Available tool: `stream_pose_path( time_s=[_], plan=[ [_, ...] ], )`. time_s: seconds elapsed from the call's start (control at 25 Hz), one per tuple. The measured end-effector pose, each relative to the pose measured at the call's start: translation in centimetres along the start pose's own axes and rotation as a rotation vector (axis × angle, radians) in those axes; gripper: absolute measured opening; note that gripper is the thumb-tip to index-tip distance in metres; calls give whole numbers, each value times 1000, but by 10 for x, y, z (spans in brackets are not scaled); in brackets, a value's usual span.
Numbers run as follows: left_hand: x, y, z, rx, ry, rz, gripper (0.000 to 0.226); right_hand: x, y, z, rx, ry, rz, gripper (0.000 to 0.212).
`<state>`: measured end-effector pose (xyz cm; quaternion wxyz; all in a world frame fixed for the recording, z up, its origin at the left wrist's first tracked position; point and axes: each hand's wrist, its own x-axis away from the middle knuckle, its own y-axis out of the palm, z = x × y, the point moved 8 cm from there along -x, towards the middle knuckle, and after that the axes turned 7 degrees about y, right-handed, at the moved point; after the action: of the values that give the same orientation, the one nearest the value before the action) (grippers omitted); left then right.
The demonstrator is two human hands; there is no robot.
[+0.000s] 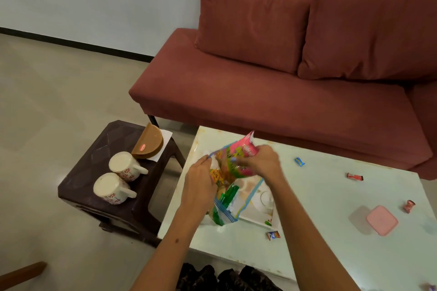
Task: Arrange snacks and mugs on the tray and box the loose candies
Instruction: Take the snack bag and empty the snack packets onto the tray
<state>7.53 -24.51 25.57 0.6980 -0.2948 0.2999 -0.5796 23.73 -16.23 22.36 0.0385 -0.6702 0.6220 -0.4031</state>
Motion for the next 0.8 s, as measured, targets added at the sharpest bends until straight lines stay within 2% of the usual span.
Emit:
stream_pose_path(
  time_s=[0.16, 0.28, 0.4, 0.48, 0.56, 0.8],
  plan=[
    [-16, 2, -9, -72, -71, 45, 46, -2, -96, 1, -579, -93, 109, 23],
    [-22, 14, -9, -122, -77, 9, 49, -30, -119, 58, -792, 41, 215, 23],
    [-21, 26, -12, -133, -95, -18, 54, -65, -80, 145, -764, 340, 280, 36],
    [-19, 28, -16, -125, -116, -16, 53, -75, -43, 196, -628, 509, 279, 40],
    [-17, 29, -16, -124, -108, -11, 49, -81, -10, 233, -517, 583, 225, 39],
    [-4, 33, -8, -99, -82, -20, 48, -90, 37, 289, -532, 723, 17, 36]
  ],
)
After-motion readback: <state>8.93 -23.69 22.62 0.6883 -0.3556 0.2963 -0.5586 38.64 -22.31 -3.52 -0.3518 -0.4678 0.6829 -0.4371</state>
